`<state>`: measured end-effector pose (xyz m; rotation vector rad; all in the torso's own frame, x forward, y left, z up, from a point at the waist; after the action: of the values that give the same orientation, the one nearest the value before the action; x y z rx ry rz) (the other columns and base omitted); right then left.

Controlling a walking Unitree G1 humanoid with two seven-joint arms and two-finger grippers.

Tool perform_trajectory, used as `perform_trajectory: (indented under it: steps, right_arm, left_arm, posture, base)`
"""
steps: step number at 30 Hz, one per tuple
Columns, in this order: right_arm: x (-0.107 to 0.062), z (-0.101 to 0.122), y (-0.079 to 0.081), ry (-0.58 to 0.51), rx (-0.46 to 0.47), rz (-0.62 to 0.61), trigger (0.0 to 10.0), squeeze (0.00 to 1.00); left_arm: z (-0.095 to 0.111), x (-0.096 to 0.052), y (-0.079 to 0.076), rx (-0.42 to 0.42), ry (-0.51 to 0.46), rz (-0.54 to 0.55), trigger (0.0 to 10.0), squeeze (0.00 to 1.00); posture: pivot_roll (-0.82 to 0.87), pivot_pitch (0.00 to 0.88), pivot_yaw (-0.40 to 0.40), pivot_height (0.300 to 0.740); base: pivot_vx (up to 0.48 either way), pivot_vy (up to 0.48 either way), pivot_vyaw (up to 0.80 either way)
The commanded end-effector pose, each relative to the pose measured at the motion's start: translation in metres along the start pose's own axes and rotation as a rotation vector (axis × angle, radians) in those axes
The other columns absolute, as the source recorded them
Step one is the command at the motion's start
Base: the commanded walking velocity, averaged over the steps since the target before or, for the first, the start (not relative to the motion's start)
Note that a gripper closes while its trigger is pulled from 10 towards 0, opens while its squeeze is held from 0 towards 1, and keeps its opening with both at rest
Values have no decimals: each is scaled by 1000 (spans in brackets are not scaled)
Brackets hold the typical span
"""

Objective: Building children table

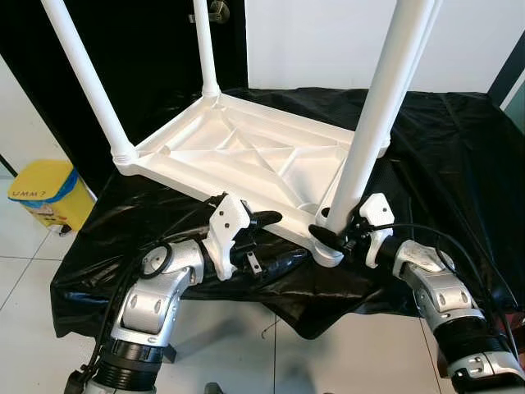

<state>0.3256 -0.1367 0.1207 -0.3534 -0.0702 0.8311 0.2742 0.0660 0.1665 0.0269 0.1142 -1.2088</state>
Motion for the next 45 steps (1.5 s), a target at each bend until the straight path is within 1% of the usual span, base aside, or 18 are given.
perform_trajectory:
  steps: [1,2,7,8,9,16,20,23,27,29,30,31,33,34,35,38,39,45]
  right_arm:
    - [-4,-7,1,26,10,11,0,0]
    - [-5,-8,1,25,12,2,10000,0]
    - [-5,-1,-4,-21,39,-125,10000,0]
    - [-5,-1,-4,-21,39,-125,10000,0]
    - [-5,-1,-2,-26,69,-190,10000,0]
    - [-7,-3,2,0,74,-271,10000,0]
    - [-9,-7,8,31,89,-395,10000,0]
    - [-9,-8,10,39,85,-426,10000,0]
    - [-12,-11,12,74,126,-556,10000,0]
    - [-12,-11,12,74,126,-556,10000,0]
    - [-15,-13,13,95,137,-611,10000,0]
    - [-15,-13,13,95,137,-611,10000,0]
    - [-21,-18,13,142,147,-755,10000,0]
    - [-21,-18,13,142,147,-755,10000,0]
    - [-23,-20,15,158,152,-805,10000,0]
    - [-23,-20,18,166,158,-830,10000,0]
    - [-20,-19,24,167,170,-828,10000,0]
    - [-18,-14,26,151,164,-831,10000,0]
  left_arm:
    - [2,-1,6,-1,-15,101,10000,0]
    - [1,-1,6,-1,-15,101,10000,0]
    - [1,0,6,-4,-14,98,10000,0]
    - [1,0,6,-4,-14,98,10000,0]
    - [0,0,6,-6,-13,98,10000,0]
    - [0,0,5,-13,-14,96,10000,0]
    - [-1,2,5,-16,-10,88,10000,0]
    - [-2,2,5,-15,-9,84,10000,0]
    - [-1,4,5,-13,-8,73,10000,0]
    - [-1,4,5,-13,-8,73,10000,0]
    - [-1,5,4,-14,-8,68,10000,0]
    - [-1,5,4,-14,-8,68,10000,0]
    - [-1,7,4,-13,-7,58,10000,0]
    - [-1,7,4,-13,-7,58,10000,0]
    - [-1,7,4,-11,-6,55,10000,0]
    - [-1,7,4,-10,-7,54,10000,0]
    - [-1,7,4,-11,-8,55,10000,0]
    - [-2,6,2,-14,-6,57,10000,0]
  posture:
    - [-77,12,-7,740]
    - [-77,12,-7,740]
    - [-87,11,-11,740]
    - [-87,11,-11,740]
    - [-89,12,-11,740]
    - [-93,14,-9,740]
    - [-107,19,-2,740]
    - [-116,16,1,740]
    - [-127,12,7,740]
    - [-127,12,7,740]
    - [-129,13,9,740]
    - [-129,13,9,740]
    - [-131,7,5,740]
    - [-131,7,5,740]
    - [-131,7,5,740]
    - [-130,6,5,740]
    - [-127,5,3,740]
    - [-122,5,1,740]
  base:
    - [0,0,0]
    - [0,0,0]
    - [0,0,0]
    - [0,0,0]
    - [0,0,0]
    - [0,0,0]
    - [0,0,0]
    - [0,0,0]
    - [0,0,0]
    - [0,0,0]
    - [0,0,0]
    - [0,0,0]
    - [0,0,0]
    - [0,0,0]
    - [0,0,0]
    - [0,0,0]
    - [0,0,0]
    - [0,0,0]
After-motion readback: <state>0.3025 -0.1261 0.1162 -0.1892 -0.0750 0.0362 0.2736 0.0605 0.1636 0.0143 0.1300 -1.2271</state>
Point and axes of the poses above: a point about 5 cm out from each wrist's last joint towards the gripper, its own x axis pointing out of the wrist towards the gripper, its own z axis along the axis of the wrist's last joint, y = z × x, the point moved 3 cm from there along x, pointing out of the wrist towards the gripper, and after that the axes turned 11 degrees about -x, right-handed, at the moved point
